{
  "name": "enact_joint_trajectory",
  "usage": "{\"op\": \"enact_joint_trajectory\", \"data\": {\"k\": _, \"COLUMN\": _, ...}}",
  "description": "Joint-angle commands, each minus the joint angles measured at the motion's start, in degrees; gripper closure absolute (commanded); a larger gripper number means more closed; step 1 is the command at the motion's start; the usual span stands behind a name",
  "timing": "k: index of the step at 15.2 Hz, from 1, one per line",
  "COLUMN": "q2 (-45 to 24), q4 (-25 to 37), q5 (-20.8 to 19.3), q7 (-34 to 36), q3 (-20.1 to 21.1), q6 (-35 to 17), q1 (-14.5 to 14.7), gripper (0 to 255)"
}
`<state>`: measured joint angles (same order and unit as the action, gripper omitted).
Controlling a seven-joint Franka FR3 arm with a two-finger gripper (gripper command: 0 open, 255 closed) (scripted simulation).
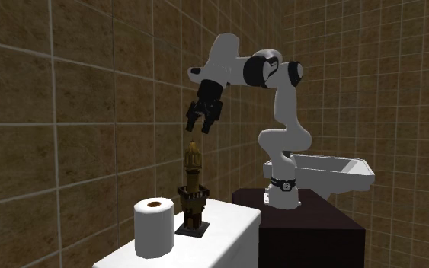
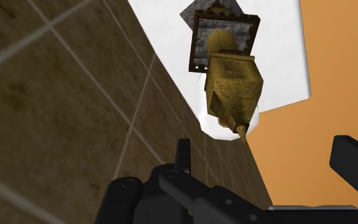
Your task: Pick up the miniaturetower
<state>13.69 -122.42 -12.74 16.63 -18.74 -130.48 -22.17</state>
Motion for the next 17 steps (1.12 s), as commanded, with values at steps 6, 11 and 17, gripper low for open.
{"op": "enact_joint_trajectory", "data": {"k": 6, "q2": -1.6, "q4": -3.4, "q5": -0.4, "q7": 0.7, "q3": -0.6, "q6": -5.2, "q1": -0.4, "gripper": 0}}
{"op": "enact_joint_trajectory", "data": {"k": 11, "q2": -1.7, "q4": -3.8, "q5": -0.5, "q7": 0.8, "q3": -0.6, "q6": -5.6, "q1": -0.4, "gripper": 255}}
{"op": "enact_joint_trajectory", "data": {"k": 17, "q2": -1.7, "q4": -3.8, "q5": -0.5, "q7": 0.8, "q3": -0.6, "q6": -5.6, "q1": -0.4, "gripper": 255}}
